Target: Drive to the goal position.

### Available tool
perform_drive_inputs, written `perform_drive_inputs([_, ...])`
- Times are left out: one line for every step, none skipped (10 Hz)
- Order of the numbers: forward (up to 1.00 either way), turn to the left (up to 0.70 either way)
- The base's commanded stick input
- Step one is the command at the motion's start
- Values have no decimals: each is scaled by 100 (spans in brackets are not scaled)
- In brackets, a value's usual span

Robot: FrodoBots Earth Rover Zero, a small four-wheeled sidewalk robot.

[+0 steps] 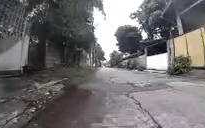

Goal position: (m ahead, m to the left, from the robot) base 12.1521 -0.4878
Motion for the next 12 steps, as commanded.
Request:
perform_drive_inputs([70,-24])
perform_drive_inputs([70,-8])
perform_drive_inputs([70,0])
perform_drive_inputs([70,0])
perform_drive_inputs([70,0])
perform_drive_inputs([70,0])
perform_drive_inputs([70,-29])
perform_drive_inputs([70,-35])
perform_drive_inputs([70,-35])
perform_drive_inputs([70,-25])
perform_drive_inputs([70,-11])
perform_drive_inputs([70,0])
